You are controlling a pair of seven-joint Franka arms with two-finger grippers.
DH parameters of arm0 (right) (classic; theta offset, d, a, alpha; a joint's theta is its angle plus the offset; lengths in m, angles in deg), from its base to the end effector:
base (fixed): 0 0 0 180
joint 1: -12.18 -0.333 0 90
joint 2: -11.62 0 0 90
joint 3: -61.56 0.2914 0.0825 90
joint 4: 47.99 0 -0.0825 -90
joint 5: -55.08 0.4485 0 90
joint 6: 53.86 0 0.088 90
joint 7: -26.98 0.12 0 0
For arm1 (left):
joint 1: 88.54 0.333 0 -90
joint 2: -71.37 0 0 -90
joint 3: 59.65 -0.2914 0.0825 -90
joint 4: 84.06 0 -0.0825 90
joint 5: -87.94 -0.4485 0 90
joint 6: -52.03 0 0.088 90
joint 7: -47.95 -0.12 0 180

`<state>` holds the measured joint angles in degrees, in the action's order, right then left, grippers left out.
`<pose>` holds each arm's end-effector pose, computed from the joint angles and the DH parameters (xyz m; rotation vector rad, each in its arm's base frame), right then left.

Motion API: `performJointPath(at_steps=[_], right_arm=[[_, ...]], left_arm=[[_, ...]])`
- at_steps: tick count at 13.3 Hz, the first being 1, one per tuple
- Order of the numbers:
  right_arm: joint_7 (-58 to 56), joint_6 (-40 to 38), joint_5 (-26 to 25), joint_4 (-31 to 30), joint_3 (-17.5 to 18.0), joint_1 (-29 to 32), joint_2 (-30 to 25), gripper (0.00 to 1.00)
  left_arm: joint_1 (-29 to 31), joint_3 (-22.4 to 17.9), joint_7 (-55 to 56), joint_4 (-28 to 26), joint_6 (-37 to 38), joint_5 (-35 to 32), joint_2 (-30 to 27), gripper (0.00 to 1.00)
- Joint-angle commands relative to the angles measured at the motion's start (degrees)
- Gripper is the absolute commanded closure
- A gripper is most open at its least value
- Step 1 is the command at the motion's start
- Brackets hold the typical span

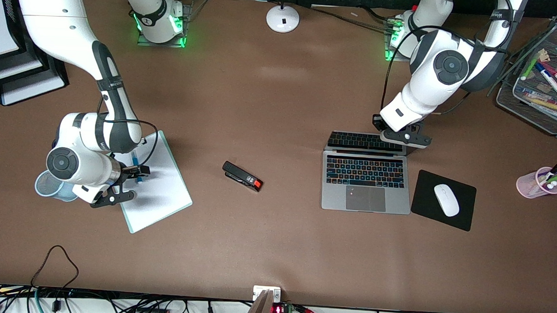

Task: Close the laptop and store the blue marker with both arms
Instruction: 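Grasp the blue marker with the right gripper while the left gripper pushes the lid, then press the laptop lid down with the left gripper while the right gripper holds the marker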

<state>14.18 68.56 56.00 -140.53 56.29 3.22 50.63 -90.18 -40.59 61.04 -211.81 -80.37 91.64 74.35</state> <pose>0.7045 0.0496 0.1411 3.0644 0.4537 -0.2479 0.5443 -0.2085 0.2740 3.0668 -0.1371 0.0173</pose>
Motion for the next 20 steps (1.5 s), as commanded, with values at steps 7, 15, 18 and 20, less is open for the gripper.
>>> performJointPath(at_steps=[7,15,18,20], right_arm=[[-5.1,2.4,0.9,-0.5,0.2,1.8,1.7,0.23],[-5.1,2.6,0.9,-0.5,0.3,1.1,1.7,0.41],[-5.1,2.6,0.9,-0.5,0.4,1.2,1.8,0.5],[-5.1,2.6,0.9,-0.5,0.4,1.1,1.9,0.51]], left_arm=[[2.1,-0.6,-0.1,14.8,-4.9,-10.4,15.3,1.0],[1.8,-1.8,-0.1,23.7,-6.4,-16.0,26.2,1.0],[1.5,-1.8,-0.2,26.1,-6.4,-16.2,29.3,1.0],[0.9,-1.8,-0.2,27.5,-6.4,-18.0,31.9,1.0]])
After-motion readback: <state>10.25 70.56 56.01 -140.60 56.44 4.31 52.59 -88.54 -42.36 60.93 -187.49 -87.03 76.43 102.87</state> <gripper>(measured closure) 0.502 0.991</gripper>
